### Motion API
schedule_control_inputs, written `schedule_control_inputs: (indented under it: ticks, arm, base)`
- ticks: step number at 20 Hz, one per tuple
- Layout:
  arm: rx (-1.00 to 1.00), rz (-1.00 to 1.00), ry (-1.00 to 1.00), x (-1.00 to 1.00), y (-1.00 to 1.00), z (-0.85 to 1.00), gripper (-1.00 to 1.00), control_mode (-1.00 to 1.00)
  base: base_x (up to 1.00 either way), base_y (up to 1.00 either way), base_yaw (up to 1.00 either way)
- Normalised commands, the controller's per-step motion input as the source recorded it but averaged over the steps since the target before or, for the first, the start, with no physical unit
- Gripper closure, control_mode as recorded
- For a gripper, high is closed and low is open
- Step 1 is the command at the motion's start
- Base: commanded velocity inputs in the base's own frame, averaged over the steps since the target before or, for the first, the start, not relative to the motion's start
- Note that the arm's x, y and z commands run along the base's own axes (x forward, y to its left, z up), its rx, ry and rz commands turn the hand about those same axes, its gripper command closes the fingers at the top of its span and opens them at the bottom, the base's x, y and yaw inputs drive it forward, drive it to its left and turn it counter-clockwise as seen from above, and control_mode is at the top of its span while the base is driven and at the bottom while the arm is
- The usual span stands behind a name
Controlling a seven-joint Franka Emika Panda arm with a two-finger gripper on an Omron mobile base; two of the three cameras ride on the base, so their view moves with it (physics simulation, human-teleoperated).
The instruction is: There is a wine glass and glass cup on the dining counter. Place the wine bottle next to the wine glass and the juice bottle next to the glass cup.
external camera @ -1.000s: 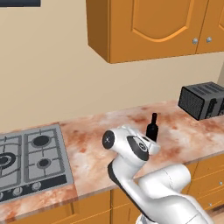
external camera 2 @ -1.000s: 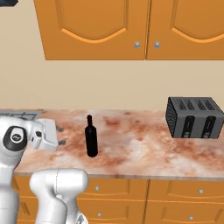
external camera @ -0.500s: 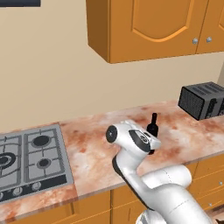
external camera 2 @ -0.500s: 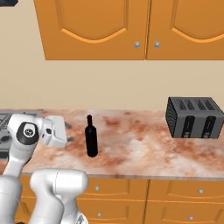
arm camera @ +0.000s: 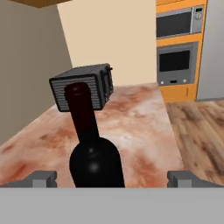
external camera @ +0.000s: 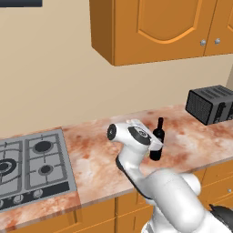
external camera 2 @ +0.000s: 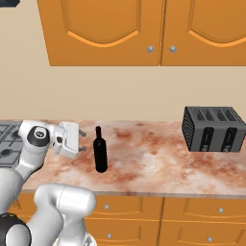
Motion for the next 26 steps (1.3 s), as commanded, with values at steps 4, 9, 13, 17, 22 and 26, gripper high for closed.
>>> schedule_control_inputs:
  ticks: [4,9,13,17,22,26]
  arm:
    - [0.00,-0.14,-0.01,0.29,0.00,-0.01,-1.00,-1.00]
    - [0.00,-0.13,0.00,0.16,-0.01,-0.03,-1.00,-1.00]
    - [0.00,-0.10,0.00,0.00,-0.01,-0.05,-1.00,-1.00]
    - [0.00,-0.08,0.00,0.00,-0.16,-0.09,-1.00,-1.00]
    - [0.00,-0.04,0.00,0.00,-0.20,-0.15,-1.00,-1.00]
    - [0.00,-0.02,0.00,0.00,-0.15,-0.19,-1.00,-1.00]
  base:
    - [0.00,0.00,0.00]
    - [0.00,0.00,0.00]
    - [0.00,0.00,0.00]
    - [0.00,0.00,0.00]
    - [0.00,0.00,0.00]
    - [0.00,0.00,0.00]
